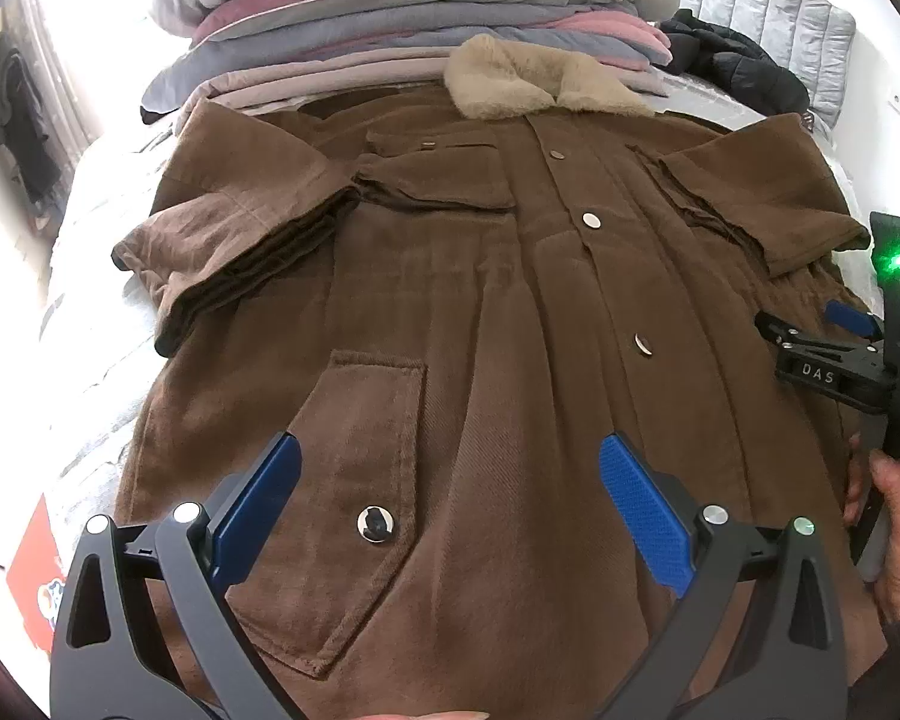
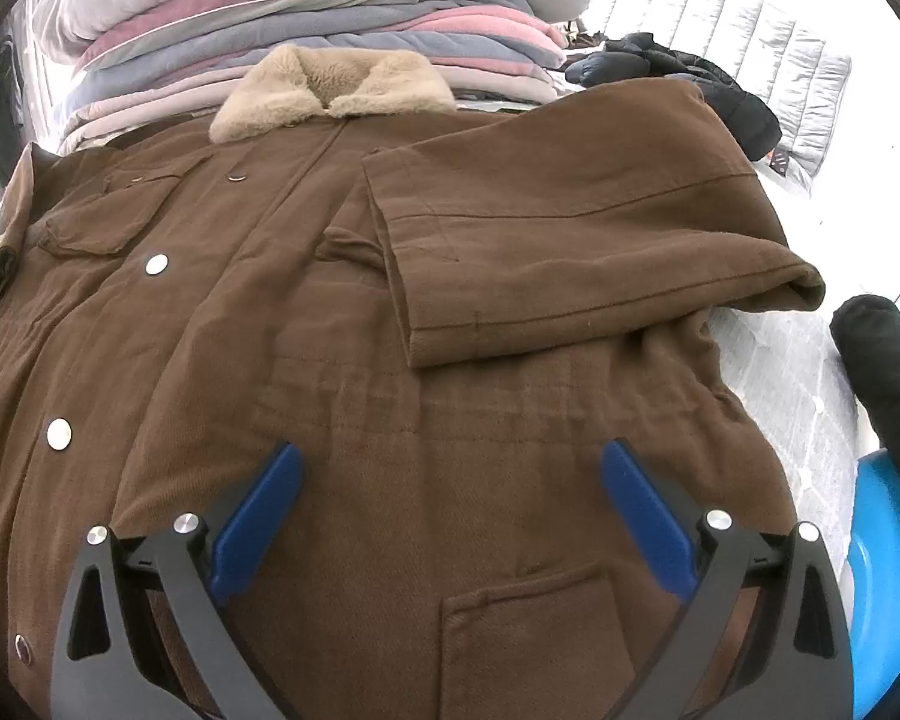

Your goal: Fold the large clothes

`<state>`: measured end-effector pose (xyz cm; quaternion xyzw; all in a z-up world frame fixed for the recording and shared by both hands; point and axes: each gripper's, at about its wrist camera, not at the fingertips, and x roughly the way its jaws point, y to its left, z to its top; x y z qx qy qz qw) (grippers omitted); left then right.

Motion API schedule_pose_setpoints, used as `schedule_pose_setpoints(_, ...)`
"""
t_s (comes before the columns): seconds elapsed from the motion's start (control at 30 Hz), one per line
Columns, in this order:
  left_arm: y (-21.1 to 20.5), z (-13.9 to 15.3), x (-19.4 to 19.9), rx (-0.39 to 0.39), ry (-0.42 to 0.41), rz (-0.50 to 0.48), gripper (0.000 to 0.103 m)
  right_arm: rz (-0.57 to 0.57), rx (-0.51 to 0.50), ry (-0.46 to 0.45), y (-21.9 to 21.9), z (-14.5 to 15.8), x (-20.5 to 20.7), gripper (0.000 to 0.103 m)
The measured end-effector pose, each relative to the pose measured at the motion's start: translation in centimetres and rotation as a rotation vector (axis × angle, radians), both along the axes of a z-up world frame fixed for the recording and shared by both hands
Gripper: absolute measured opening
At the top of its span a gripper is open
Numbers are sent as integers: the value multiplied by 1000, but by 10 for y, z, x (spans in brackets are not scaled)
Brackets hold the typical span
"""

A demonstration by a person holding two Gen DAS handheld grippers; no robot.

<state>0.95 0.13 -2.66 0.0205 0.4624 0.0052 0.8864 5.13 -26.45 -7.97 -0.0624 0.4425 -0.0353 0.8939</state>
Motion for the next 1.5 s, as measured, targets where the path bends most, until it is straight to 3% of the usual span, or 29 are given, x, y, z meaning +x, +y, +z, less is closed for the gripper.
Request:
schedule_pose_setpoints(0.9,-10,-10,3,12,17,-12,96,-10,7,-19,-3,4,0,96)
schedule_pose_setpoints(1.07,-8,-12,6,-2,27,-7,96,-38,-206,-135,-11,30,3,96)
schedule_pose_setpoints(1.27,-5,-10,9,-19,36,-5,96,76,-252,-112,-6,27,33,96)
schedule_pose_setpoints(1.37,-4,-11,12,-28,45,-4,96,168,-347,-82,17,16,46,96)
schedule_pose_setpoints(1.47,-5,-12,14,-34,56,-7,96,187,-472,-37,27,-2,66,96)
schedule_pose_setpoints(1.5,-5,-13,15,-37,62,-9,96,195,-461,0,25,-8,74,96)
